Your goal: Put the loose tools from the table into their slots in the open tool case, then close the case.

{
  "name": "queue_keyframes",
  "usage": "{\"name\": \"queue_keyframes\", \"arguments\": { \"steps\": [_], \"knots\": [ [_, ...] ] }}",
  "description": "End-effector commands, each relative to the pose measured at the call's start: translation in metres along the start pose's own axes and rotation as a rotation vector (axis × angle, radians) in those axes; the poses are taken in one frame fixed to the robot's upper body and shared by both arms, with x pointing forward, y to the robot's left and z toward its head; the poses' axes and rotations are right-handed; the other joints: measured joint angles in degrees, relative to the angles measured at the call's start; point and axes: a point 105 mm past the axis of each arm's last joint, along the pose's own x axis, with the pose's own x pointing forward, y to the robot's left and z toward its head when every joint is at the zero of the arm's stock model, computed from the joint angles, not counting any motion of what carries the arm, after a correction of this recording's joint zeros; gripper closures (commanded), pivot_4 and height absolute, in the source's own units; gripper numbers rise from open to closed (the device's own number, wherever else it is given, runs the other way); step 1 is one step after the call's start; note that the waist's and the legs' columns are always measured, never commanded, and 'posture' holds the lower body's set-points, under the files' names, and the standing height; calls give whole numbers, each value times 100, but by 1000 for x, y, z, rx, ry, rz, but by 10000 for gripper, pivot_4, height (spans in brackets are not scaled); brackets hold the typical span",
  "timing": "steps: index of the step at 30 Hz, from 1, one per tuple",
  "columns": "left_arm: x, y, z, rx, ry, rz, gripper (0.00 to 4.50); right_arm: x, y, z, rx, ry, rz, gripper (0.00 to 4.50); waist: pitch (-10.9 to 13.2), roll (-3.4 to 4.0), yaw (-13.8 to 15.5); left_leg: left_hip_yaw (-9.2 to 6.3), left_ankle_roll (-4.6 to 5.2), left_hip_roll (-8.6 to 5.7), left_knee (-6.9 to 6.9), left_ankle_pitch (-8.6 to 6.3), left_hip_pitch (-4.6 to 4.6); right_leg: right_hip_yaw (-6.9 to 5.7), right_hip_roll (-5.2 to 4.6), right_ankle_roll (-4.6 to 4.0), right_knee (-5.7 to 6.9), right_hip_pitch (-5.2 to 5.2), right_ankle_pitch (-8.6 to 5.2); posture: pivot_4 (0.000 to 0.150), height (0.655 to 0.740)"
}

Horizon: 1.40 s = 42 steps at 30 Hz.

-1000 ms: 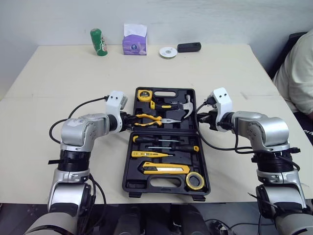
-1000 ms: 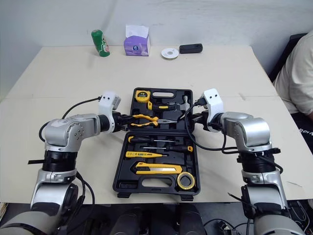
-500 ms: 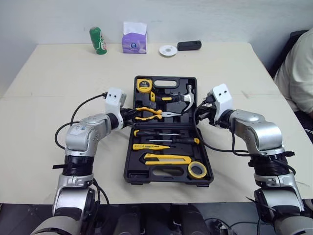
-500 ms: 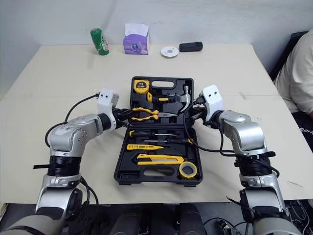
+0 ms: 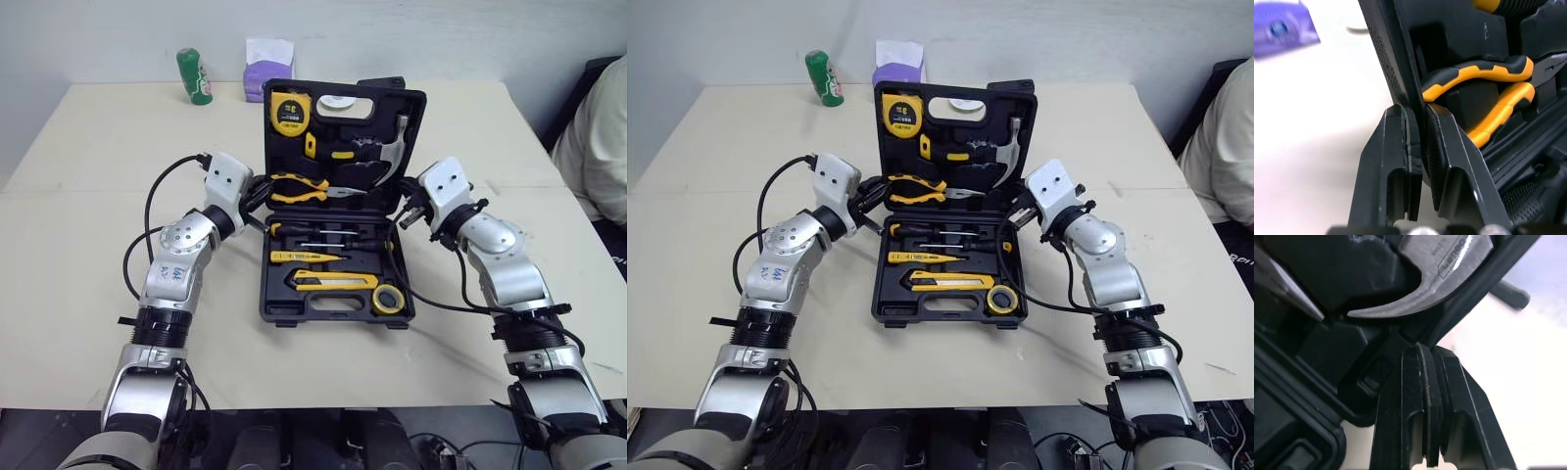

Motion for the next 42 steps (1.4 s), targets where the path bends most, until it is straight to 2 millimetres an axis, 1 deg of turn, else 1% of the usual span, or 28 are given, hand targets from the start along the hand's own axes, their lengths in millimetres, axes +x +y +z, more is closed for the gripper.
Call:
{"name": "queue_keyframes", "arguments": {
  "steps": [1, 4, 6, 7, 8, 9, 10, 12, 13, 14, 15, 16, 17, 18, 20, 21, 23, 24, 26, 28, 30, 31, 34, 37, 39, 40, 41, 42],
  "knots": [
    [-16, -3, 3, 243, -73, -16, 44983, -17, -1, 4, -225, -112, -43, 45000, 0, 0, -7, 1, 0, 0, -5, 0, 1, 1, -1, 0, -4, 0, 0, 1500, 7278],
    [-31, 2, -11, 297, -49, 45, 44983, -32, 12, -8, -370, -146, -34, 45000, 0, 0, -3, 3, 1, 0, -6, -1, 4, 2, -3, 0, -5, 2, 0, 1500, 7278],
    [-42, 7, -19, 283, -32, 83, 44983, -43, 16, -13, -449, -173, -42, 45000, -1, -1, -3, 1, 2, 1, 3, 0, 9, 3, -6, 3, -3, 13, 2, 1500, 7278],
    [-47, 7, -21, 273, -26, 88, 37835, -48, 17, -12, -463, -192, -44, 45000, -1, 0, -5, 0, 5, 1, 3, 2, 25, 4, -9, 4, -4, 32, 2, 1500, 7278],
    [-53, 9, -19, 254, -31, 102, 35800, -54, 17, -7, -463, -220, -45, 41444, -1, 0, -5, -2, 5, 2, 3, 2, 42, 4, -12, 4, -4, 51, 3, 1500, 7278],
    [-59, 11, -15, 234, -36, 115, 32494, -60, 16, 0, -452, -254, -49, 37429, 0, 0, -8, -5, 4, 4, 2, 1, 50, 5, -13, 4, -6, 58, 2, 1500, 7278],
    [-64, 12, -12, 216, -39, 123, 28588, -66, 13, 6, -446, -277, -52, 33977, 0, 1, -12, -4, 2, 5, -1, 0, 56, 8, -14, 2, -4, 60, 2, 1500, 7278],
    [-77, 13, -4, 136, -33, 108, 20385, -77, 7, 21, -415, -302, -30, 25073, 6, 5, -45, -3, 1, 8, -2, -1, 55, 10, -13, 2, -3, 58, 1, 1500, 7278],
    [-83, 13, -3, 90, -23, 92, 15329, -81, 8, 25, -377, -302, 1, 19394, 9, 8, -72, -3, 1, 10, -2, -1, 54, 10, -12, 2, -3, 56, 1, 1500, 7278],
    [-90, 13, -2, 36, -6, 82, 10891, -87, 10, 26, -330, -288, 53, 14813, 9, 7, -77, -4, 0, 13, -1, 0, 56, 9, -9, 1, -1, 58, 1, 1500, 7278],
    [-102, 14, -3, -48, 26, 58, 6317, -97, 15, 23, -270, -240, 146, 9414, 10, 6, -66, -7, 0, 15, 0, 0, 55, 8, -8, 0, 0, 57, 0, 1500, 7278],
    [-117, 14, -1, -113, 58, 20, 2695, -110, 20, 20, -218, -186, 246, 5394, 10, 5, -48, -17, 0, 17, 0, 0, 54, 7, -8, -4, 0, 60, -2, 1500, 7278],
    [-131, 13, 0, -171, 96, -25, 2695, -123, 24, 17, -175, -131, 340, 5394, 10, 5, -18, -26, -3, 20, 0, -2, 58, 4, -5, -6, -6, 68, -3, 1500, 7278],
    [-154, 12, -5, -217, 173, -79, 2695, -140, 25, 12, -118, -57, 425, 5394, 11, 6, 6, -29, -4, 24, -1, -6, 62, 3, -2, -7, -14, 76, -4, 1500, 7278],
    [-183, 12, -11, -270, 278, -128, 2695, -163, 26, 5, -28, 43, 513, 5394, 15, 15, 26, -30, 2, 24, -3, -18, 74, 2, -3, -9, -23, 89, -5, 1500, 7278],
    [-192, 12, -12, -285, 309, -137, 2695, -171, 26, 3, 9, 75, 536, 5394, 19, 20, 28, -29, 5, 24, -3, -25, 93, 1, -3, -9, -33, 110, -6, 1500, 7278],
    [-204, 23, -15, -306, 350, -91, 2695, -179, 25, 2, 99, 108, 539, 5394, 20, 22, 41, -35, 12, 24, 1, -53, 129, -4, -3, -6, -73, 152, -4, 1500, 7278],
    [-206, 31, -17, -303, 355, -51, 2695, -181, 28, 0, 148, 120, 546, 5394, 20, 22, 57, -37, 23, 25, 1, -88, 130, -1, -4, -3, -80, 154, -2, 1500, 7278],
    [-205, 42, -18, -307, 348, 1, 2695, -184, 36, 1, 211, 129, 573, 5394, 20, 23, 100, -44, 18, 26, 2, -92, 130, 5, -5, -8, -87, 155, -3, 1500, 7278],
    [-197, 44, -17, -306, 327, 14, 2695, -188, 46, 3, 255, 138, 610, 5394, 21, 24, 174, -48, 9, 26, -1, -93, 127, 5, -5, -12, -83, 147, -5, 1500, 7278],
    [-190, 42, -16, -294, 314, -2, 2695, -189, 51, 4, 284, 138, 621, 5394, 21, 25, 183, -47, -33, 26, -2, -79, 121, 0, -5, -16, -73, 138, -8, 1500, 7278],
    [-188, 41, -16, -290, 313, -8, 2695, -189, 52, 5, 292, 137, 621, 5394, 21, 24, 183, -44, -30, 26, -5, -77, 117, -2, -5, -16, -75, 135, -8, 1500, 7278],
    [-179, 41, -16, -274, 298, -23, 11409, -188, 58, 9, 346, 123, 628, 13681, 21, 24, 180, -38, -12, 25, -5, -74, 114, -4, -2, -15, -78, 135, -8, 1500, 7278],
    [-163, 44, -17, -252, 291, -49, 24491, -194, 76, 10, 384, 130, 712, 28020, 21, 24, 187, -30, -8, 25, -2, -75, 114, -3, -2, -9, -86, 137, -4, 1500, 7278],
    [-150, 48, -19, -236, 285, -68, 34980, -195, 88, 10, 396, 132, 757, 38956, 20, 22, 200, -30, -17, 25, -2, -76, 115, -3, -1, -7, -84, 137, -3, 1500, 7278],
    [-146, 49, -19, -232, 283, -74, 38903, -195, 91, 11, 399, 130, 766, 42982, 20, 22, 202, -31, -28, 25, -2, -78, 118, -3, -1, -7, -80, 138, -3, 1500, 7278],
    [-136, 51, -21, -227, 279, -87, 43748, -193, 96, 10, 405, 128, 777, 45000, 20, 22, 201, -30, -32, 25, -2, -78, 118, -2, -2, -7, -77, 137, -3, 1500, 7278],
    [-125, 52, -22, -222, 274, -101, 44730, -192, 102, 9, 408, 126, 792, 45000, 19, 20, 205, -28, -33, 24, -2, -78, 122, 1, -2, -7, -74, 138, -3, 1500, 7278]
  ]
}}
